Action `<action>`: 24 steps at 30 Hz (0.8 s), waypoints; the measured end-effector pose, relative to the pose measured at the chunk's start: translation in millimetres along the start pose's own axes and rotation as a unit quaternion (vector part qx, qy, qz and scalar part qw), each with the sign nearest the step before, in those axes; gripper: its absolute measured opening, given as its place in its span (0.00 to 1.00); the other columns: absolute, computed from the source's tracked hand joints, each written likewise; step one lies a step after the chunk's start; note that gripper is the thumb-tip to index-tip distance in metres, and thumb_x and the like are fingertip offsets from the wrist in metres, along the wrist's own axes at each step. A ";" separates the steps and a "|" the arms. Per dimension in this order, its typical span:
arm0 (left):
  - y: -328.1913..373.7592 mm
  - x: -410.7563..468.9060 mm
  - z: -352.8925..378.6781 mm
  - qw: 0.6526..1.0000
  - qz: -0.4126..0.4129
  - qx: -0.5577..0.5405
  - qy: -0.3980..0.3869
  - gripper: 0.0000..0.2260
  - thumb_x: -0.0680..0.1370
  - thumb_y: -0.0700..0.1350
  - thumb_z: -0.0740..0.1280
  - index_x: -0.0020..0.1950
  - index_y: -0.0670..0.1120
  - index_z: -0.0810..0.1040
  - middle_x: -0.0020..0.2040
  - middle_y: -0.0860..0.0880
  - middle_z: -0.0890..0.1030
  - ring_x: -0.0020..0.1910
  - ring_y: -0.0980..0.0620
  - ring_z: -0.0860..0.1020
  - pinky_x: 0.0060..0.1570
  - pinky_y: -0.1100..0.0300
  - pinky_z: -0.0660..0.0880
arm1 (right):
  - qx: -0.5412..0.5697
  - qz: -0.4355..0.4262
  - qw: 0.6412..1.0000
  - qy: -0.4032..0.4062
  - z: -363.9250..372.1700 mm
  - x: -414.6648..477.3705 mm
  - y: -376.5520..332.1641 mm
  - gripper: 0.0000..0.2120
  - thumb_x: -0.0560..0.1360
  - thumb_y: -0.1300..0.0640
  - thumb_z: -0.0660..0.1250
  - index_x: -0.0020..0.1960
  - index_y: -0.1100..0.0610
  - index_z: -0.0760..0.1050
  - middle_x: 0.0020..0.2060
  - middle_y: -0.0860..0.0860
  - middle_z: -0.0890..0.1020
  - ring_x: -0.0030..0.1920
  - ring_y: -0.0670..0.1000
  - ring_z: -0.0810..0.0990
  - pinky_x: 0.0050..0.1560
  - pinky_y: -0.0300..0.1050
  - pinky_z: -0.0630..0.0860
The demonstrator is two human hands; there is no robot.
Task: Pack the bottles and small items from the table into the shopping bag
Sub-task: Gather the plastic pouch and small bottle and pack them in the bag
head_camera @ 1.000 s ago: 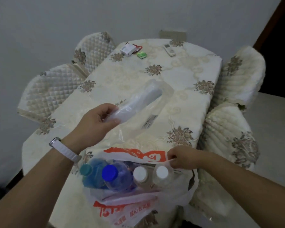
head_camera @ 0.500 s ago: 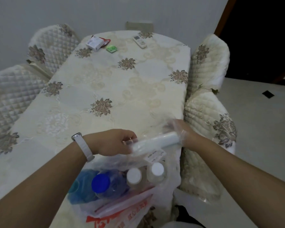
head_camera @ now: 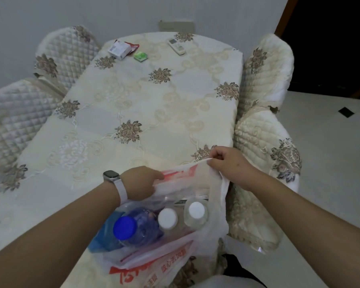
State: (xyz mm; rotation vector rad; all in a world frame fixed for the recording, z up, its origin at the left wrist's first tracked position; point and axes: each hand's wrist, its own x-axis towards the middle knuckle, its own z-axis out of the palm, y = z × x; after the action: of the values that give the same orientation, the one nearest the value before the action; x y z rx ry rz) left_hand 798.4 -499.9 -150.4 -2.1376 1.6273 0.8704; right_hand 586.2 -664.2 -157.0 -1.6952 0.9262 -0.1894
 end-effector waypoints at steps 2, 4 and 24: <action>3.2 5.8 -0.9 0.997 0.015 -0.070 0.002 0.23 0.78 0.43 0.65 0.73 0.53 0.71 0.67 0.49 0.77 0.63 0.49 0.75 0.56 0.64 0.67 | 0.000 -0.005 1.000 -0.006 -0.1 -1.0 0.3 0.08 0.75 0.65 0.67 0.38 0.55 0.75 0.27 0.44 0.72 0.25 0.40 0.69 0.27 0.33 0.67; 7.0 10.0 2.2 0.993 0.024 -0.120 0.001 0.23 0.77 0.44 0.67 0.73 0.52 0.72 0.66 0.49 0.78 0.62 0.50 0.76 0.56 0.65 0.66 | -0.008 -0.006 1.000 -0.010 -0.4 -0.9 1.1 0.08 0.74 0.64 0.67 0.38 0.54 0.75 0.28 0.44 0.72 0.26 0.41 0.68 0.28 0.34 0.67; -122.0 -72.4 79.0 0.862 -0.225 -0.426 0.155 0.07 0.80 0.50 0.66 0.55 0.51 0.81 0.54 0.50 0.82 0.51 0.52 0.78 0.51 0.58 0.73 | -0.434 -0.212 0.842 -0.242 77.4 38.4 -51.6 0.15 0.76 0.48 0.64 0.61 0.50 0.75 0.55 0.46 0.77 0.53 0.48 0.75 0.53 0.46 0.74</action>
State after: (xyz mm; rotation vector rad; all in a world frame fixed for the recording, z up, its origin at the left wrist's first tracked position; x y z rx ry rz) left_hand 880.1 -362.3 -178.2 -3.2135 0.7872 1.2813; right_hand 680.3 -628.7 -151.3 -2.6118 0.2106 0.4307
